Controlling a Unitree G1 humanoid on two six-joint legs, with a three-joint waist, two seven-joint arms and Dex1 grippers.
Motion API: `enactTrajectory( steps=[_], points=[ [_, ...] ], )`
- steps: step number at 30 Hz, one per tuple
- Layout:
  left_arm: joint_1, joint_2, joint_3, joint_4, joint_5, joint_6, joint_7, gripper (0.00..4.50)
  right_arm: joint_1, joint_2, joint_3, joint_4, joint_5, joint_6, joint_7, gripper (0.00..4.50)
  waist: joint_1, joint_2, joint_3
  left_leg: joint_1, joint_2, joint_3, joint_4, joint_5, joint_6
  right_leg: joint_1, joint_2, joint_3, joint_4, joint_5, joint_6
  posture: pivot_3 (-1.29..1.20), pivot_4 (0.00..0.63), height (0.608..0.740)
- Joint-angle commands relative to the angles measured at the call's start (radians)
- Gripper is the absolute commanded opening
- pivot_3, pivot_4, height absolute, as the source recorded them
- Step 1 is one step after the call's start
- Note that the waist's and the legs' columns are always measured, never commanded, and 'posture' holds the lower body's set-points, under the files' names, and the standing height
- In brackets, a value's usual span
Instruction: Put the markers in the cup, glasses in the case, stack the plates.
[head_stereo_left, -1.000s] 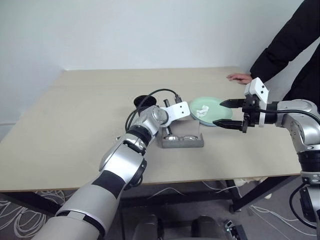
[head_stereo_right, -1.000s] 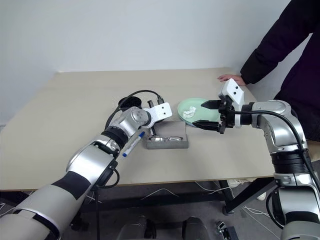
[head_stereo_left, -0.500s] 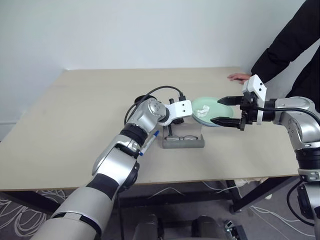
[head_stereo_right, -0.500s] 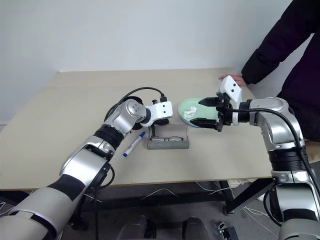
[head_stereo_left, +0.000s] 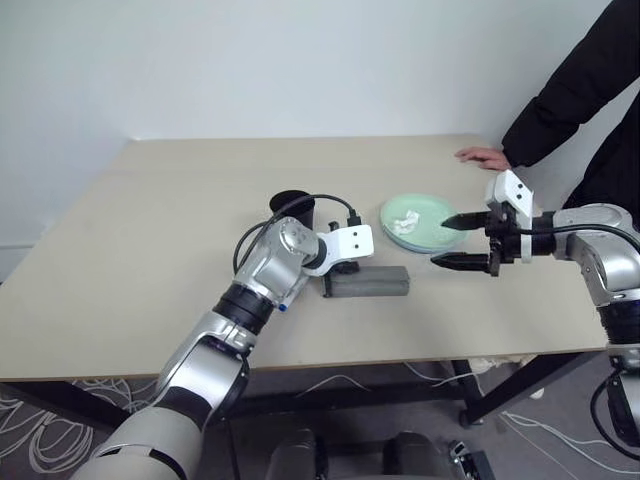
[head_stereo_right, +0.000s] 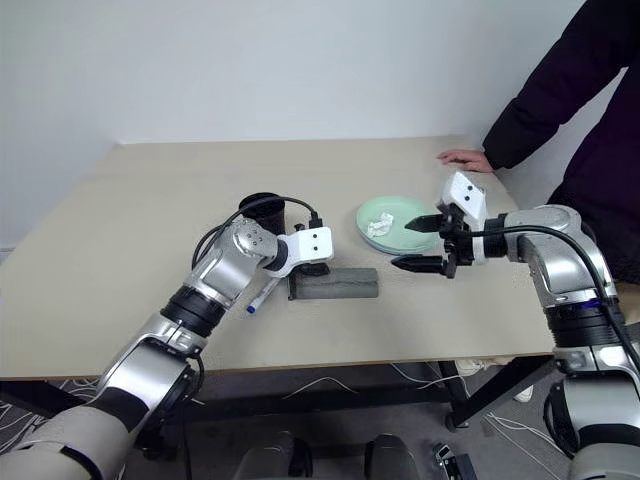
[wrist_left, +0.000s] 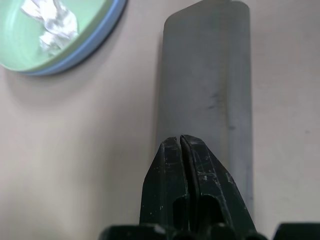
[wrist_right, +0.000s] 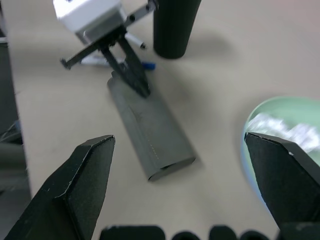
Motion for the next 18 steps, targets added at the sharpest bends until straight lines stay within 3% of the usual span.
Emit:
enactTrajectory(
  steps=[1, 12, 18],
  points=[
    [0.021, 0.015, -0.006, -0.087, -0.018, 0.033, 0.0, 0.03, -0.003, -0.032, -0.001, 0.0, -0.009, -0.015, 0.034, 4.5, 0.0, 0.0, 0.0, 0.0, 0.0, 0.0, 0.0, 0.0, 0.0, 0.0, 0.0, 0.0, 0.0, 0.0, 0.0, 0.0, 0.0, 0.74],
    [0.05, 0.055, 0.061, -0.211, -0.104, 0.184, 0.018, 0.03, -0.003, -0.034, -0.004, 0.006, -0.024, -0.024, 0.044, 4.5, 0.0, 0.0, 0.0, 0.0, 0.001, 0.0, 0.001, 0.0, 0.0, -0.001, 0.0, 0.0, 0.0, 0.0, 0.002, 0.0, 0.0, 0.74],
    [0.085, 0.15, 0.149, -0.373, -0.214, 0.421, -0.008, 0.03, 0.002, -0.037, -0.007, -0.001, -0.024, -0.02, 0.047, 4.5, -0.001, 0.0, 0.0, 0.0, 0.001, 0.0, 0.001, 0.0, 0.0, 0.0, 0.0, 0.0, 0.0, 0.0, 0.002, 0.0, 0.0, 0.74]
  ],
)
